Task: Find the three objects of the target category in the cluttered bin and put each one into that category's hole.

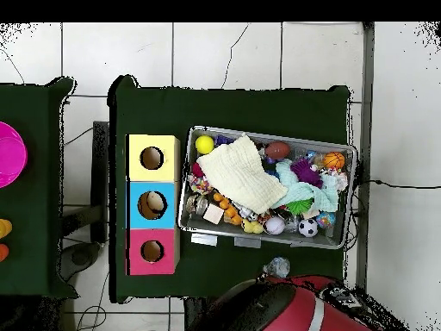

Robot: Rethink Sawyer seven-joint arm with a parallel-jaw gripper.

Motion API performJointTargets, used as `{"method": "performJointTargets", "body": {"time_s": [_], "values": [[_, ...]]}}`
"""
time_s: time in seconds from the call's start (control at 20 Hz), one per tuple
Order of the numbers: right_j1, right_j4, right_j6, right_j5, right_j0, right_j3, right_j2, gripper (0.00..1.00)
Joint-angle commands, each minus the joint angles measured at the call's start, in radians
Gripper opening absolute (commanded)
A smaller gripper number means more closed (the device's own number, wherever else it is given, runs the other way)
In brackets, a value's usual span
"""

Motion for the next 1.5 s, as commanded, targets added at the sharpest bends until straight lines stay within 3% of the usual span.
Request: {"method": "performJointTargets", "body": {"time_s": [0.05, 0.3, 0.4, 0.55, 0.65, 0.95, 1.1, 1.5], "values": [[-0.019, 0.034, 0.135, -0.201, -0.091, 0.083, 0.037, 1.0], [-0.033, 0.08, 0.171, -0.254, -0.05, 0.087, 0.001, 1.0], [-0.064, 0.112, 0.183, -0.263, -0.017, 0.092, -0.022, 1.0], [-0.166, 0.133, 0.155, -0.224, -0.016, 0.126, 0.0, 1.0], [-0.191, 0.142, 0.143, -0.233, -0.012, 0.13, 0.008, 1.0], [-0.068, 0.192, 0.144, -0.525, 0.052, 0.085, -0.065, 1.0], [-0.046, 0.229, 0.134, -0.581, 0.078, 0.087, -0.101, 1.0], [0.027, 0.292, 0.09, -0.741, 0.067, 0.073, -0.135, 1.0]]}}
